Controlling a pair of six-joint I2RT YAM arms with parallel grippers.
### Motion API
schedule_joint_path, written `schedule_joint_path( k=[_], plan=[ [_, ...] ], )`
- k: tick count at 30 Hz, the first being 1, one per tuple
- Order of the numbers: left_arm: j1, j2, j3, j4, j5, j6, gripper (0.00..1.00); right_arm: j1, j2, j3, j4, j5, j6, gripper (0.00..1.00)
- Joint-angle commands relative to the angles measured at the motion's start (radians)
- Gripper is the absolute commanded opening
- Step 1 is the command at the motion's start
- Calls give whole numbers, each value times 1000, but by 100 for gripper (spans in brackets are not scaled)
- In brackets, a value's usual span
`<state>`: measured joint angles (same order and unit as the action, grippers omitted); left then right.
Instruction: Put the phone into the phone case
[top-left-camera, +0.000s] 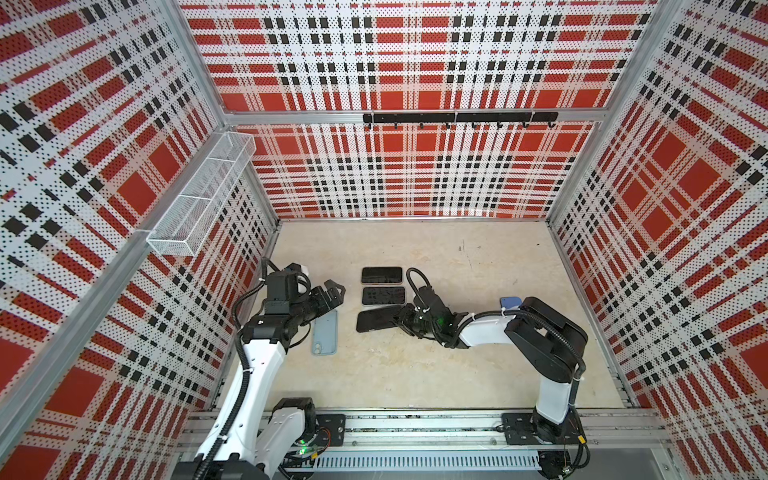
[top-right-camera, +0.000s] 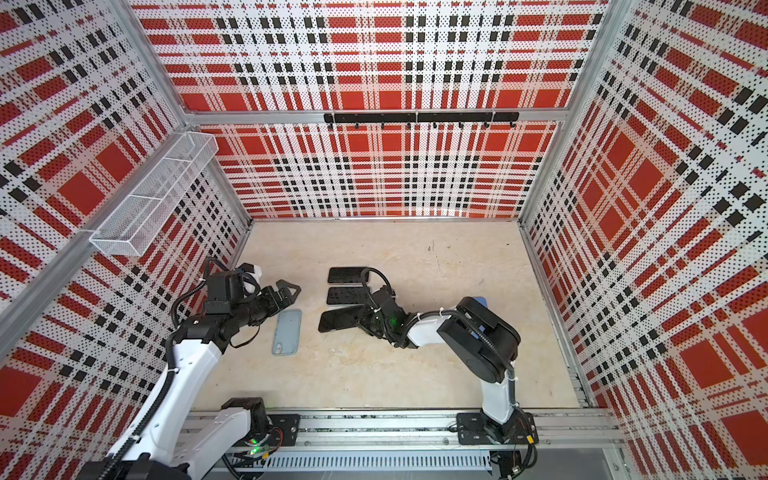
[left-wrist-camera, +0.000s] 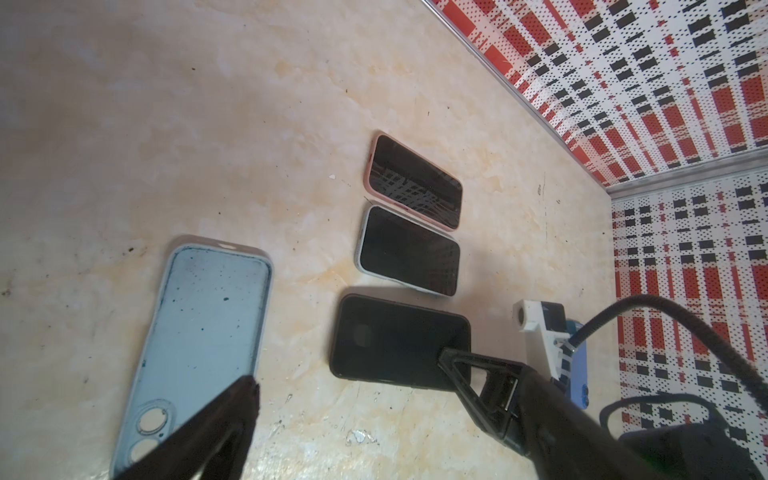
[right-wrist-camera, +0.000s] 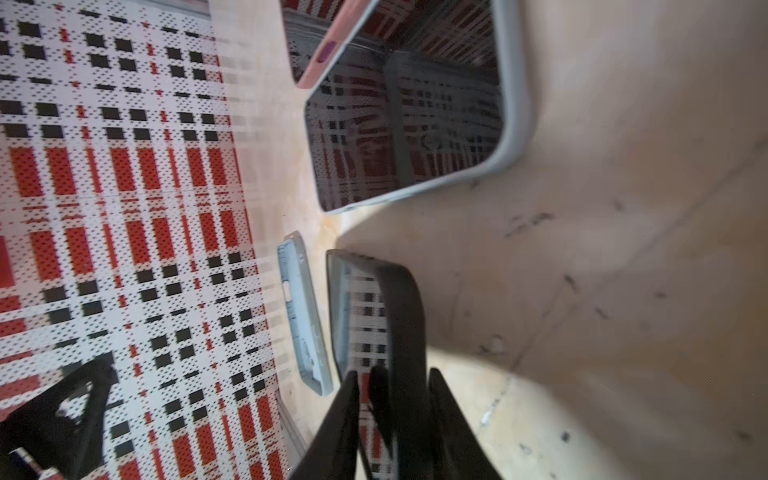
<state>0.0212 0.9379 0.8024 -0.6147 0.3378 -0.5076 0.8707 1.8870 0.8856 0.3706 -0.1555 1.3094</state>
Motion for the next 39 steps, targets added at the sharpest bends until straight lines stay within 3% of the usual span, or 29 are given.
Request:
schedule_joint_path(
  k=[1,10,16,25,29,33,35,39],
  plan=[
    [14,4,9,-3,7,20,100,2,18,-5,7,27,20,36],
    [25,1,-2,-12,9,-4,100,2,0,-40,11,45,31,47],
    [25,-15,-41,-71,-82,-34,100,2,-101,-107,-60,151,24,56],
    [-1,-46,-81,-117,-159,-53,100,0,-407,-32,-529,434,-307,65],
    [-166,-51,-66,-111,-263,-64,100,-48,-539,58,-852,556,-488,80],
    [-416,15,-22,-35,-320,-53,100,-208,-634,74,-1101,547,-591,91],
    [-522,73,9,11,-327,-35,100,-320,-673,43,-1151,483,-648,98],
    [-653,216,84,63,-324,-21,100,-554,-706,-28,-1159,314,-764,100]
  ],
)
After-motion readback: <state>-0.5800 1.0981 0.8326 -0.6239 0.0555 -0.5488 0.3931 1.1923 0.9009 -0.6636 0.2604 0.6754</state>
